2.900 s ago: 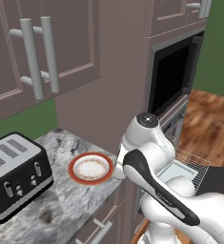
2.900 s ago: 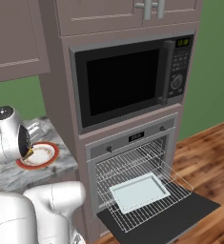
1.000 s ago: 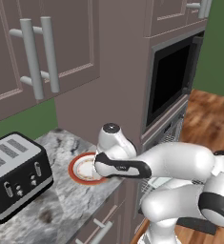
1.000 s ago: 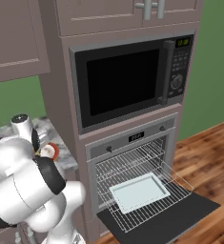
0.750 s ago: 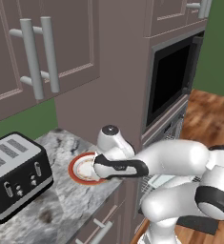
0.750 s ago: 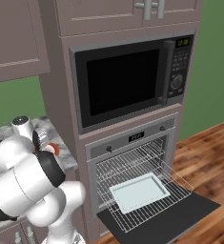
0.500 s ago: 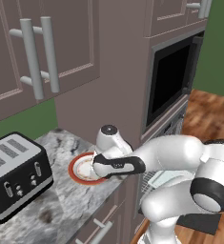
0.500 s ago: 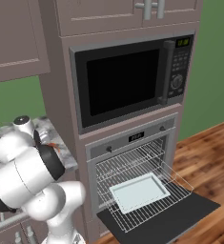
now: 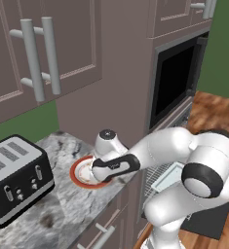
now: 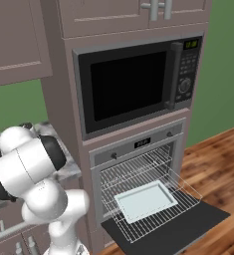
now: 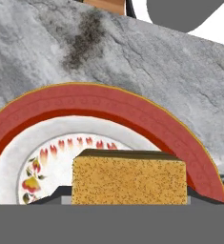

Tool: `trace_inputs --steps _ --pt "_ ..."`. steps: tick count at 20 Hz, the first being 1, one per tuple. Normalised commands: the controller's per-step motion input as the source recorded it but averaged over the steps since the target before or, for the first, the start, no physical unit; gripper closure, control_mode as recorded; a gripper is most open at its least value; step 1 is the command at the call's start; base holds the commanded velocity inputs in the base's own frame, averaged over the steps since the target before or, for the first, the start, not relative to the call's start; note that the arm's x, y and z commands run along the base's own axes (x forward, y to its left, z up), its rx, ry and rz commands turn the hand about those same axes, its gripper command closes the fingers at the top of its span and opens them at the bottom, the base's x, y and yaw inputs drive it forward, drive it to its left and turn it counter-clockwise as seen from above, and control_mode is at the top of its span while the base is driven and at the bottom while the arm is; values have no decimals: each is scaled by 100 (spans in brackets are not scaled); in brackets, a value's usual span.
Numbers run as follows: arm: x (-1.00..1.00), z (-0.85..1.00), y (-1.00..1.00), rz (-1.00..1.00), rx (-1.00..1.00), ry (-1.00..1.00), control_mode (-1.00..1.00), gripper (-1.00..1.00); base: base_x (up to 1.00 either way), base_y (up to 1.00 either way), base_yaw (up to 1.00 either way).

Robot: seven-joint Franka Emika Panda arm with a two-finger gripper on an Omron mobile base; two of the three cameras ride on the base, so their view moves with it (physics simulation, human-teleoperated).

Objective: Take the baked cake out of the oven and place it on the plate for cooling. Then close the oven door.

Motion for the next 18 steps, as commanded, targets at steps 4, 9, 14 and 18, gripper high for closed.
trace_inputs --steps 4,9,14,18 --pt "9 -23 8 0 0 0 -100 100 0 0 0" --pt "12 -3 4 0 -1 0 -100 100 0 0 0" --pt "6 0 0 0 0 0 -100 100 0 0 0" --pt "1 0 0 0 0 0 -100 -100 0 0 0"
